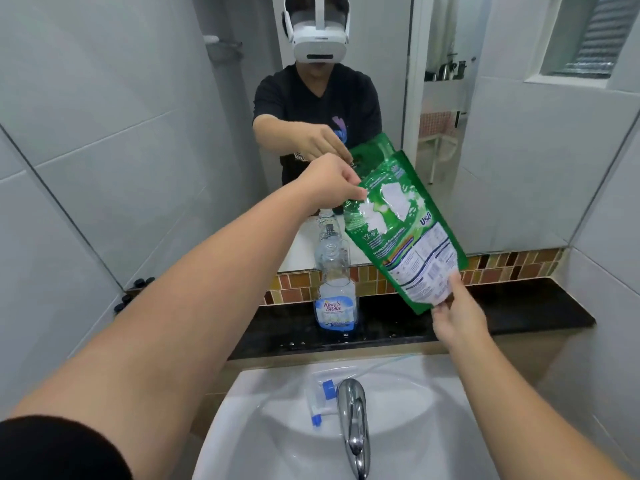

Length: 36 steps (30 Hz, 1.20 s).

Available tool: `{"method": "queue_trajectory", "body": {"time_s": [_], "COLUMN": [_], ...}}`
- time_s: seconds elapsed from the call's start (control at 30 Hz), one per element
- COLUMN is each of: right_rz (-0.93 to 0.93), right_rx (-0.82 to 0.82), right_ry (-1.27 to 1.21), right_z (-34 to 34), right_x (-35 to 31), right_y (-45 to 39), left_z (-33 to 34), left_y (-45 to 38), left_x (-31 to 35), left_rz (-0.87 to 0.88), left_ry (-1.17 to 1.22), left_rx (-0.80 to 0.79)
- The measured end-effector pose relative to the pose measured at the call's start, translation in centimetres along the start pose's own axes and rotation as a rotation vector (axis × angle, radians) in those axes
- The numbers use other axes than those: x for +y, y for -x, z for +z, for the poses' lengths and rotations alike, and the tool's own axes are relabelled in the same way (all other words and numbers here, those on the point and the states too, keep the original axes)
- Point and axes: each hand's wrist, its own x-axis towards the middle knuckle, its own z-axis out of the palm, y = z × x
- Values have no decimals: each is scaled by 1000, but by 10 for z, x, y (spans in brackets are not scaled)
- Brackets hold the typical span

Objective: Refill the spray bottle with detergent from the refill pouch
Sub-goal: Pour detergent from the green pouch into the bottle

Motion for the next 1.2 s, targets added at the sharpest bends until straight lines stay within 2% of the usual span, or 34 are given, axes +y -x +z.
{"method": "queue_trajectory", "body": {"time_s": [0.13,0.3,0.5,0.67,0.8,0.87,1.0,1.2], "right_rz": [139,133,106,40,125,151,27,-71], "right_rx": [-72,-76,-21,-90,-152,-214,-312,-317], "right_ry": [-15,-125,-149,-173,-73,-108,-269,-188], "right_z": [-34,-58,-64,-66,-63,-62,-53,-41], "right_x": [27,39,19,6,14,14,0,-34], "right_y": [19,38,51,66,87,90,89,77], "left_z": [3,12,14,8,11,7,-3,-20], "left_y": [2,13,31,36,43,47,52,69], "left_x": [42,62,74,84,86,84,75,69], "left_rz": [47,46,31,2,3,-3,17,-27], "left_ry": [-139,-216,-96,-4,41,71,75,-23], "left_rx": [-59,-156,-201,-102,-63,-30,24,-157]}}
